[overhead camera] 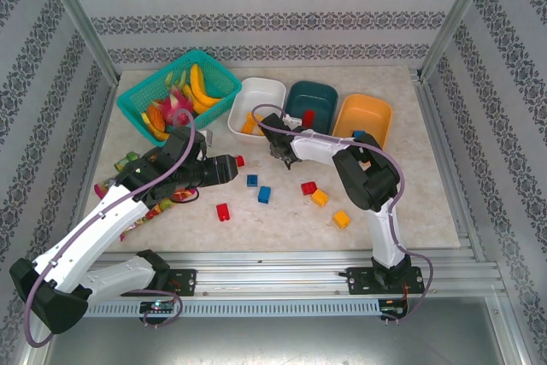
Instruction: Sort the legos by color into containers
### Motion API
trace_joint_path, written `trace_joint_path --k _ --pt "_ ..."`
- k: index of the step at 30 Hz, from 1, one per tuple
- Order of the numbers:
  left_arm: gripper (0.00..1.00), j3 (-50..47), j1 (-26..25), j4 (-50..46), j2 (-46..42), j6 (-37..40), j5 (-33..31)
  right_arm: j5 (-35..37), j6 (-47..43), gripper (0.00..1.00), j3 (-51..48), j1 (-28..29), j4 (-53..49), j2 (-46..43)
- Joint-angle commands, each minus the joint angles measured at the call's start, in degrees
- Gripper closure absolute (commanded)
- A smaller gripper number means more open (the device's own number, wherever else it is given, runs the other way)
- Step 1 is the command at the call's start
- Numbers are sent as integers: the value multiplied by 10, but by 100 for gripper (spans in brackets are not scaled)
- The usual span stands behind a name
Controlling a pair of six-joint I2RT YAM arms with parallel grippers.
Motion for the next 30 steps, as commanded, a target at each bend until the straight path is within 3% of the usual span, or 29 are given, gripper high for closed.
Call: trace_joint_path --k 1,14,22,26,30 --pt "28 -9 8 -14 -10 4 1 -32 -10 66 6 -5 31 26" --pt "28 -25 8 21 5 1 21 -57 -5 79 -54 11 28 -52" --pt "27 5 9 82 43 3 63 -64 17 80 -140 20 0 -207" --pt "27 47 5 122 93 7 100 -72 6 81 -173 -22 -37 -307" --pt "27 118 -10 151 174 24 121 -120 -18 81 -197 -128 -58 -380"
